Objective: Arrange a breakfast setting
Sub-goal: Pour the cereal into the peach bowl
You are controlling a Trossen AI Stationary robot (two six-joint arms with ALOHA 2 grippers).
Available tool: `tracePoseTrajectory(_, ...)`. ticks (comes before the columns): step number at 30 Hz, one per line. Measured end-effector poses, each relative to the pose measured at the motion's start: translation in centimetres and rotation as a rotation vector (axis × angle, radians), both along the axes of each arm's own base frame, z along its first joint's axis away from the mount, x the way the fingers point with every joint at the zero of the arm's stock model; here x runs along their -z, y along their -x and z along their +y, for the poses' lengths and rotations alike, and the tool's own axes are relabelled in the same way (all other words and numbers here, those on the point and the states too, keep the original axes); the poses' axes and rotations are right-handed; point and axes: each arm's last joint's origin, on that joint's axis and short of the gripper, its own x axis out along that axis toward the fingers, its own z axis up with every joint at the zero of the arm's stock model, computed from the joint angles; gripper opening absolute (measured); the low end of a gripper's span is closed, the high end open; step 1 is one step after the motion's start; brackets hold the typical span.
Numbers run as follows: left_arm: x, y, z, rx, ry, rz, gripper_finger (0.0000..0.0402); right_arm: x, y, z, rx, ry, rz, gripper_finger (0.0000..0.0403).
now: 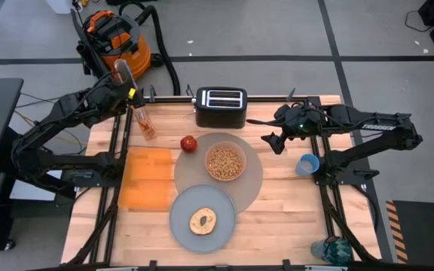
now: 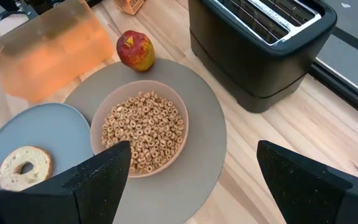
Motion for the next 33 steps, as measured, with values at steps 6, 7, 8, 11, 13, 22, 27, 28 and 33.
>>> tracePoseTrajectory(6,-0.93,0.24,-0.13,0.015,-0.024,-0.013,0.0298,0.00,0.00,0.00,-0.012,0.012,0.006,0.0356)
tracePoseTrajectory(7,-1.03,0.27,-0.15,0.016,-0.026,-0.015,0.0298,0.01,0.00,0.00,-0.013,0.013,0.006,0.0356)
tracePoseTrajectory(8,-1.06,0.28,-0.15,0.016,-0.027,-0.016,0.0298,0.01,0.00,0.00,-0.015,0.014,0.007,0.0356)
tracePoseTrajectory(11,-1.04,0.28,-0.16,0.017,-0.026,-0.013,0.0298,0.01,0.00,0.00,-0.020,0.019,0.009,0.0356)
tracePoseTrajectory(13,-1.04,0.29,-0.16,0.017,-0.026,-0.012,0.0298,0.01,0.00,0.00,-0.020,0.019,0.009,0.0356)
tracePoseTrajectory(22,-1.04,0.28,-0.16,0.023,-0.028,-0.005,0.0298,0.01,0.00,0.00,-0.024,0.023,0.011,0.0356)
tracePoseTrajectory(27,-1.04,0.28,-0.16,0.023,-0.028,-0.005,0.0298,0.01,0.00,0.00,-0.024,0.023,0.011,0.0356)
tracePoseTrajectory(28,-1.04,0.28,-0.16,0.023,-0.028,-0.005,0.0298,0.01,0.00,0.00,-0.024,0.023,0.011,0.0356)
tracePoseTrajectory(33,-1.02,0.28,-0.16,0.023,-0.028,-0.004,0.0298,0.02,0.00,0.00,-0.024,0.023,0.011,0.0356)
